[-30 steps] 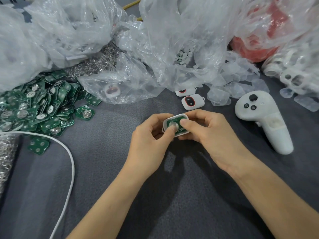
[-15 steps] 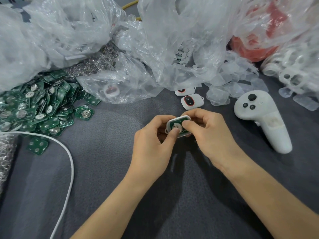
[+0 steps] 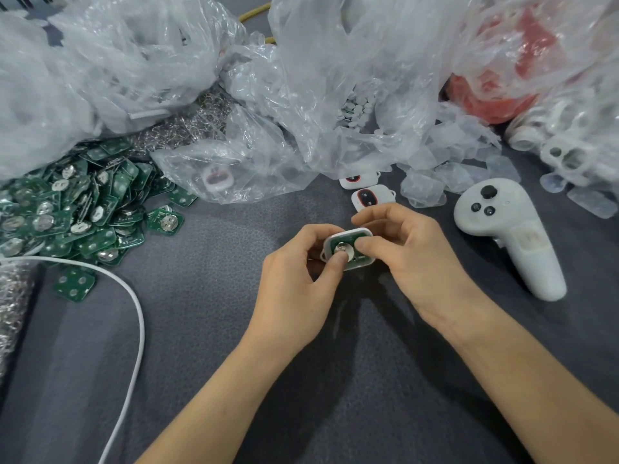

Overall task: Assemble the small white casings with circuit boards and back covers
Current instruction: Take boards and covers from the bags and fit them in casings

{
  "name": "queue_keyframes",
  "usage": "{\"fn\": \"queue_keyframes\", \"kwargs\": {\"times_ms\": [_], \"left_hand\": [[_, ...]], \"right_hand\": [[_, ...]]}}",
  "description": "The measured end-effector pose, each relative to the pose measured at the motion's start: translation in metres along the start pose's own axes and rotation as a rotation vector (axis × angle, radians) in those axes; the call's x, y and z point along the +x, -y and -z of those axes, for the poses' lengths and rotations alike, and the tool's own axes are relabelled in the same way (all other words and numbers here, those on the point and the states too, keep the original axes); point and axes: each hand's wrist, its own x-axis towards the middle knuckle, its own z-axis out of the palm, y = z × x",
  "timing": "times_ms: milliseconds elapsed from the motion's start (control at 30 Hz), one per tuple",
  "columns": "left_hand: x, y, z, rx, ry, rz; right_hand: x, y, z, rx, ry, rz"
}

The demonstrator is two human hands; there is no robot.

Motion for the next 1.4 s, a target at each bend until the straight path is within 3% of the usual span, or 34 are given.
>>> {"fn": "queue_keyframes", "kwargs": {"times_ms": [333,633,967,1400], "left_hand": [[0.001,-0.001,0.001,-0.076,-0.027,0.037],[0.003,0.003,0.003,-0.054,-0.043,0.044],[-0.002,0.003,-0.002,0.071,-0.076,0.064],[-0.001,0.001,-0.002,0.038,-0.025,0.098]], "right_hand": [[0.003,0.001,0.006,0.128,0.072,-0.041],[0.003,0.003,0.012,-0.089,0.145,0.034],[-0.002,-0.002,-0.001,-0.399,-0.051,0.049],[0.001,0.0,0.004,-0.298,0.025,-0.013]]}}
